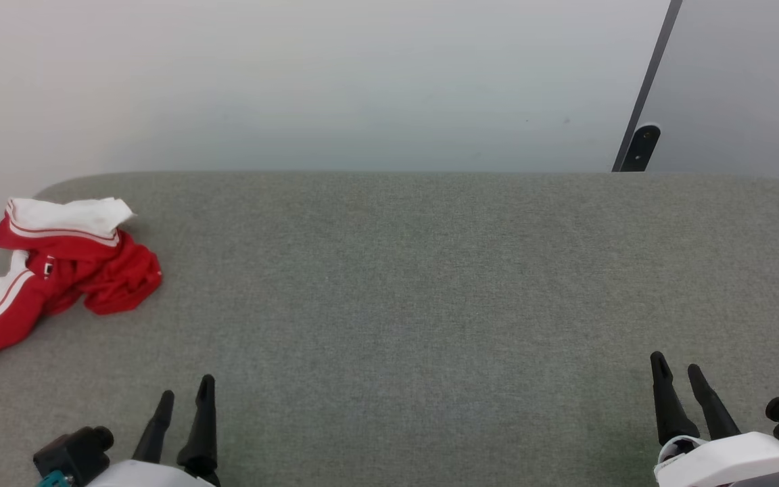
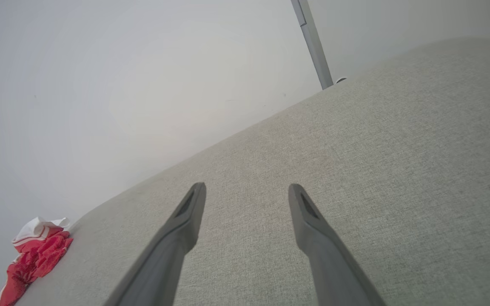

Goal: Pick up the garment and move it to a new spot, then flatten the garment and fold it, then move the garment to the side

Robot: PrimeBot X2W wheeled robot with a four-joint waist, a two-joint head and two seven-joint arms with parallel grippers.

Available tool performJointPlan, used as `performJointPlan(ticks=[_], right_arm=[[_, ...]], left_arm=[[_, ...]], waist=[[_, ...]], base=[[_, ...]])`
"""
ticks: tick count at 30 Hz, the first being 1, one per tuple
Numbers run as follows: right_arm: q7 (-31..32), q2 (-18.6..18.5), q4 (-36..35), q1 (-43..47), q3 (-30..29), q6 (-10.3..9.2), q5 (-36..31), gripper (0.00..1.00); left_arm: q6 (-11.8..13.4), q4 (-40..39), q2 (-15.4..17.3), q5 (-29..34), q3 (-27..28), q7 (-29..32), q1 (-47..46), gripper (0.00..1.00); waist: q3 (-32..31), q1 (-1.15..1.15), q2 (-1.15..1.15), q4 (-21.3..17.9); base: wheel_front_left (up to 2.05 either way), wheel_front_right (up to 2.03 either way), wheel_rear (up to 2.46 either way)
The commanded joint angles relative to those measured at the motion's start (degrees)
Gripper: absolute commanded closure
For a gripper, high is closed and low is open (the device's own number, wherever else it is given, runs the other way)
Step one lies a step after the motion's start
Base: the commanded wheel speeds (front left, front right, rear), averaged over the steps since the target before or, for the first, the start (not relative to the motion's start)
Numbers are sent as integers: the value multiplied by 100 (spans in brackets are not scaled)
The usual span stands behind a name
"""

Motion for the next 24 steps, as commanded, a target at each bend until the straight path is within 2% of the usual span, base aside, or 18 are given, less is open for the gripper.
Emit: performJointPlan(ticks=[1,24], right_arm=[[-66,-50,-90,12,9,4,-235,0],[-417,-43,-208,86,-32,4,-1784,0]], left_arm=[[35,-110,49,183,4,-63,9,0],[8,-508,98,1708,-24,-413,303,0]], waist=[[-1,0,0,-3],[-41,0,0,-22]], base=[[0,0,0],[0,0,0]])
